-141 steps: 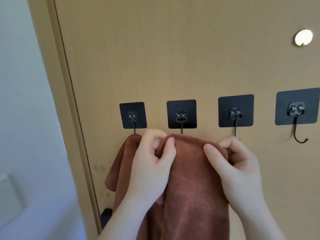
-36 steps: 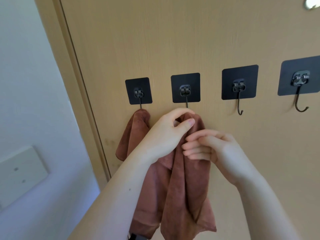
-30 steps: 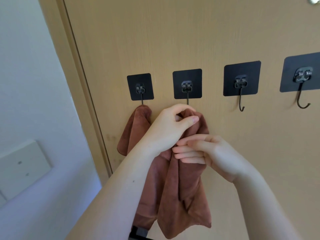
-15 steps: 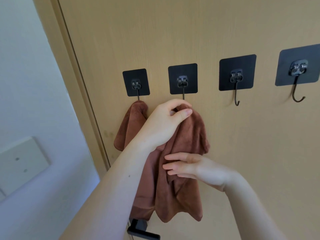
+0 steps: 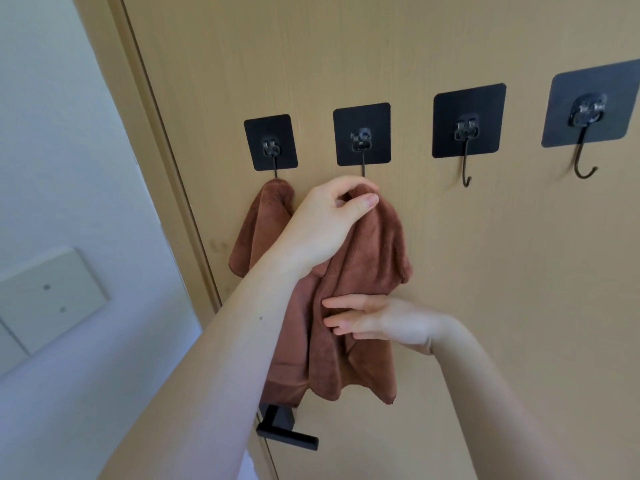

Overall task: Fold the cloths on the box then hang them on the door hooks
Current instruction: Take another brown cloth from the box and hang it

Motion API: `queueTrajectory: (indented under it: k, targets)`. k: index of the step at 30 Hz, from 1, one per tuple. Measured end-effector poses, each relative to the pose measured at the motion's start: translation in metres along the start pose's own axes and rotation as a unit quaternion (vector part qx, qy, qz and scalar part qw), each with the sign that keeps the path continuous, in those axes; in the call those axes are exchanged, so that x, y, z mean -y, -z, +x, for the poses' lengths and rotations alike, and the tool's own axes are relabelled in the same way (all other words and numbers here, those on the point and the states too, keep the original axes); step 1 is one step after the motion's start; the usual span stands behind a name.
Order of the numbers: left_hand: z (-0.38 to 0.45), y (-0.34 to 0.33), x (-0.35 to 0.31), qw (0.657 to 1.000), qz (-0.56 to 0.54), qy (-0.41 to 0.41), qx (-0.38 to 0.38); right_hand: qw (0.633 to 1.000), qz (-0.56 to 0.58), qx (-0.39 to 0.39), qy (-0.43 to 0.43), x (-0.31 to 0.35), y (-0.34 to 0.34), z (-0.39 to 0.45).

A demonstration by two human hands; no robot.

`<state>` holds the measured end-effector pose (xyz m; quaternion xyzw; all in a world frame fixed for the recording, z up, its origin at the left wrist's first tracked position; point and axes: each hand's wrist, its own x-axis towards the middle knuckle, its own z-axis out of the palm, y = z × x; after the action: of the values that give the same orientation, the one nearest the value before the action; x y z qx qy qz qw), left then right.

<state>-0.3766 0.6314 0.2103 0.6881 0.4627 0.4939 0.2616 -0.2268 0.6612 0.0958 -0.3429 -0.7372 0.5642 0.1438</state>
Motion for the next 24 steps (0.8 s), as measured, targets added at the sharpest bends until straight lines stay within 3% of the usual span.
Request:
queueTrajectory:
  k: [14, 17, 21, 24]
  targets:
    - [-0.008, -0.009, -0.002, 0.999, -0.007, -0.006, -0.033, 0.995, 0.067, -0.042, -0.064, -0.043, -0.022, 0.011]
    - [-0.011, -0.013, 0.000, 0.997, 0.034, -0.027, -0.060, 0.995, 0.035, -0.056, -0.074, -0.044, -0.027, 0.010]
    - [-0.013, -0.018, 0.000, 0.991, 0.085, -0.038, -0.100, 0.988, -0.118, -0.074, -0.069, -0.037, -0.037, 0.003]
    - [-0.013, -0.017, -0.004, 0.990, 0.091, -0.033, -0.100, 0.981, -0.165, -0.067, -0.071, -0.031, -0.040, -0.004]
